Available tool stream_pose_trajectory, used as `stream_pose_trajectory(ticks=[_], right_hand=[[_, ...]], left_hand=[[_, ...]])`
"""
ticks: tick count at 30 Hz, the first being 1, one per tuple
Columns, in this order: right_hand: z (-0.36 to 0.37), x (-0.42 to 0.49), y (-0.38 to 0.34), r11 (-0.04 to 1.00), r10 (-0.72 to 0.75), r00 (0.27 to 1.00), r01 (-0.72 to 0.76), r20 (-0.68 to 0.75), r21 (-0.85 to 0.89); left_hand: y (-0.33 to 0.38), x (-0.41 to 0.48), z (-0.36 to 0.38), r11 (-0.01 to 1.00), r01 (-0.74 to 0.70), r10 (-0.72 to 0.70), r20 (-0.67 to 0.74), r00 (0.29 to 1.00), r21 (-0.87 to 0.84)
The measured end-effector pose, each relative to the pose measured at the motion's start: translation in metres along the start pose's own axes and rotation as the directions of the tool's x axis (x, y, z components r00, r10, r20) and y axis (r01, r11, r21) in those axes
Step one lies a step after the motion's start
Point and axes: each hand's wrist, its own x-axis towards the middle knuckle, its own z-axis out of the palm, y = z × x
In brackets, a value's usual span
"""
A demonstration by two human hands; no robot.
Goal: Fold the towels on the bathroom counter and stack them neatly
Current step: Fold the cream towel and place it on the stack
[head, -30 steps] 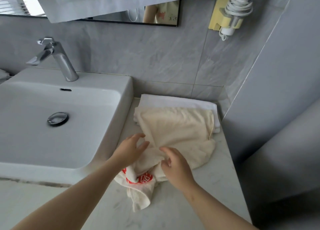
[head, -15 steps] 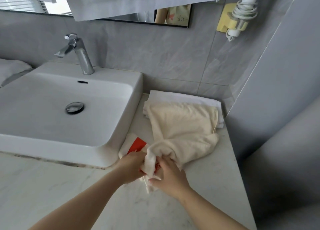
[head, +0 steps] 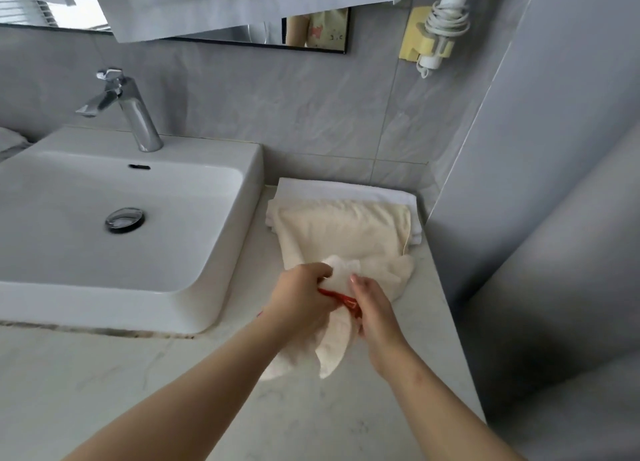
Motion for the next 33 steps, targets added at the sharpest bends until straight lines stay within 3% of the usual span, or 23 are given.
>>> stream_pose_trajectory(ticks=[4,6,10,12,14,17,19,22,26,28,31,33], right_hand=[[-0.025,-0.006,0.006,0.993,0.024,0.976,-0.048,-0.216,-0.108],[-0.038,-0.005,0.019,0.974,0.069,0.953,-0.128,-0.296,-0.185],[-0.062,-0.008,0.046,0.834,0.182,0.905,-0.349,-0.385,-0.427],[-0.067,-0.01,0.052,0.753,0.18,0.9,-0.385,-0.397,-0.533],[-0.065,-0.01,0.052,0.709,0.097,0.912,-0.345,-0.399,-0.615],[-0.053,-0.008,0.045,0.683,-0.104,0.962,-0.116,-0.253,-0.721],[-0.043,-0.006,0.04,0.684,-0.072,0.987,-0.054,-0.141,-0.727],[-0.039,-0.003,0.047,0.539,0.027,0.996,-0.088,-0.088,-0.838],[-0.064,-0.005,0.051,0.72,0.155,0.929,-0.339,-0.335,-0.606],[-0.077,-0.006,0.049,0.723,0.149,0.898,-0.384,-0.414,-0.574],[-0.081,-0.003,0.048,0.597,0.022,0.882,-0.389,-0.47,-0.701],[-0.075,0.0,0.046,0.453,-0.166,0.914,-0.263,-0.371,-0.852]], left_hand=[[0.009,0.0,0.021,0.977,0.066,-0.015,0.244,0.97,-0.204],[0.0,0.0,0.032,0.961,0.112,-0.046,0.25,0.967,-0.254],[-0.027,-0.001,0.049,0.991,0.135,-0.135,0.068,0.989,-0.005],[-0.041,-0.002,0.055,0.977,0.165,-0.169,0.018,0.985,0.138],[-0.047,-0.006,0.059,0.954,0.217,-0.233,0.056,0.971,0.207],[-0.052,-0.01,0.066,0.938,0.186,-0.241,0.165,0.956,0.293],[-0.056,-0.013,0.066,0.934,0.119,-0.195,0.202,0.96,0.337],[-0.065,-0.016,0.057,0.91,0.068,-0.187,0.26,0.947,0.409],[-0.08,-0.016,0.04,0.856,0.092,-0.256,0.262,0.93,0.509],[-0.085,-0.01,0.033,0.831,0.096,-0.272,0.249,0.93,0.547],[-0.084,0.001,0.033,0.833,0.118,-0.279,0.227,0.933,0.54],[-0.082,0.008,0.039,0.851,0.15,-0.287,0.208,0.935,0.503]])
